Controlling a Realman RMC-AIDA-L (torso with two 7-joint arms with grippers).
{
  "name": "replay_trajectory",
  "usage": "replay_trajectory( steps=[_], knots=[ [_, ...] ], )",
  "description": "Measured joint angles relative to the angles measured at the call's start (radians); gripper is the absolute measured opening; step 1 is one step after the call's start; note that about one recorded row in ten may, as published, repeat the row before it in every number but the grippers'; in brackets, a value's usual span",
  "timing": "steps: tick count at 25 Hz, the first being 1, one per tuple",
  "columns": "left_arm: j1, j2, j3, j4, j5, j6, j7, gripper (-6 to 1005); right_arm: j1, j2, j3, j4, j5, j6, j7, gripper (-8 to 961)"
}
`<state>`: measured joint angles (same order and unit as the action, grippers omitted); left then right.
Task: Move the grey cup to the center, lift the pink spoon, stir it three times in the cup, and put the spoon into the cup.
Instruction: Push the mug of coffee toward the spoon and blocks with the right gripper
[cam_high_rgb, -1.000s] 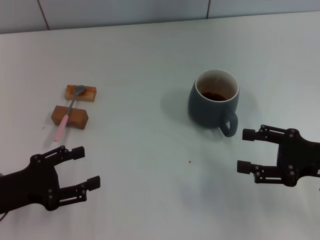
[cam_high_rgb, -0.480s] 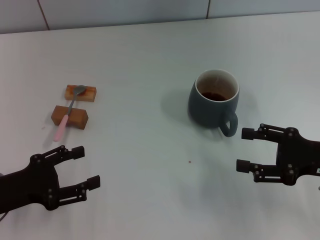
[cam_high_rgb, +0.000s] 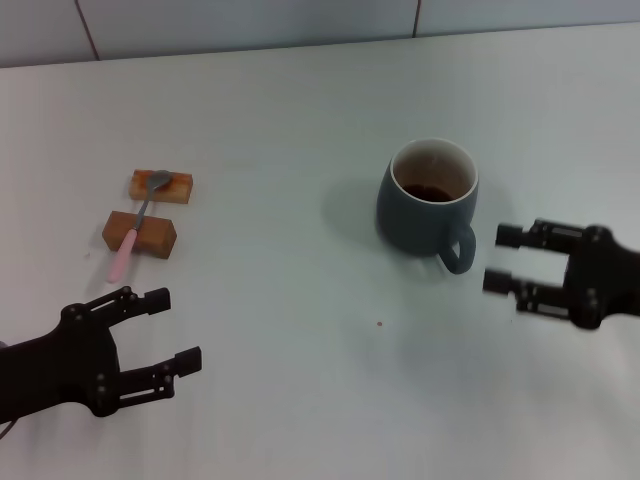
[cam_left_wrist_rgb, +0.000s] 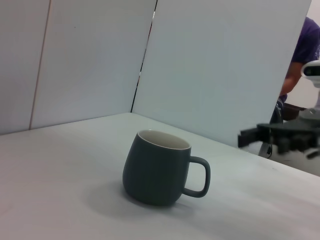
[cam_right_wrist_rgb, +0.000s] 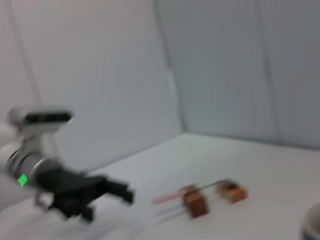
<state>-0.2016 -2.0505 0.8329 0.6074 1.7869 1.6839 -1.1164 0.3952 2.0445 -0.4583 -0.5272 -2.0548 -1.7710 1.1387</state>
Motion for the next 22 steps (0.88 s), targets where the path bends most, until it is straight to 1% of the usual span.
replay_trajectory(
  steps=[3, 6, 9, 10, 11, 12, 14, 16, 20, 21, 22],
  knots=[
    [0.000, 0.001, -0.002, 0.000, 0.000, 0.001, 0.000, 858, -0.003, 0.002, 0.015, -0.005, 0.050, 0.023, 0.009, 637],
    [0.001, 0.001, -0.011, 0.000, 0.000, 0.005, -0.002, 857, -0.011, 0.006, 0.030, -0.011, 0.105, 0.071, 0.004, 575],
    [0.001, 0.001, -0.011, 0.001, 0.000, 0.008, -0.006, 857, -0.013, 0.010, 0.040, -0.013, 0.125, 0.109, 0.001, 512],
    [0.002, 0.001, -0.011, 0.002, 0.000, 0.010, -0.008, 857, -0.013, 0.013, 0.043, -0.015, 0.135, 0.131, -0.003, 491],
    [0.003, 0.001, -0.011, 0.002, 0.000, 0.012, -0.009, 857, -0.013, 0.020, 0.045, -0.023, 0.148, 0.167, -0.014, 470],
    [0.004, 0.002, -0.011, 0.002, 0.000, 0.013, -0.009, 857, -0.013, 0.020, 0.045, -0.023, 0.148, 0.167, -0.014, 450],
    [0.005, 0.002, -0.012, 0.002, 0.000, 0.014, -0.010, 857, -0.013, 0.028, 0.045, -0.031, 0.160, 0.203, -0.033, 408],
    [0.005, 0.003, -0.017, 0.002, 0.000, 0.015, -0.010, 857, -0.010, 0.032, 0.045, -0.031, 0.184, 0.254, -0.058, 326],
    [0.003, 0.003, -0.022, 0.002, 0.000, 0.017, -0.011, 857, -0.004, 0.034, 0.042, -0.026, 0.200, 0.302, -0.088, 162],
    [0.003, 0.003, -0.022, 0.002, 0.000, 0.018, -0.012, 858, 0.000, 0.035, 0.037, -0.025, 0.205, 0.334, -0.107, 148],
    [0.003, 0.003, -0.022, 0.002, 0.000, 0.018, -0.012, 858, 0.000, 0.035, 0.037, -0.025, 0.205, 0.334, -0.107, 134]
  ],
)
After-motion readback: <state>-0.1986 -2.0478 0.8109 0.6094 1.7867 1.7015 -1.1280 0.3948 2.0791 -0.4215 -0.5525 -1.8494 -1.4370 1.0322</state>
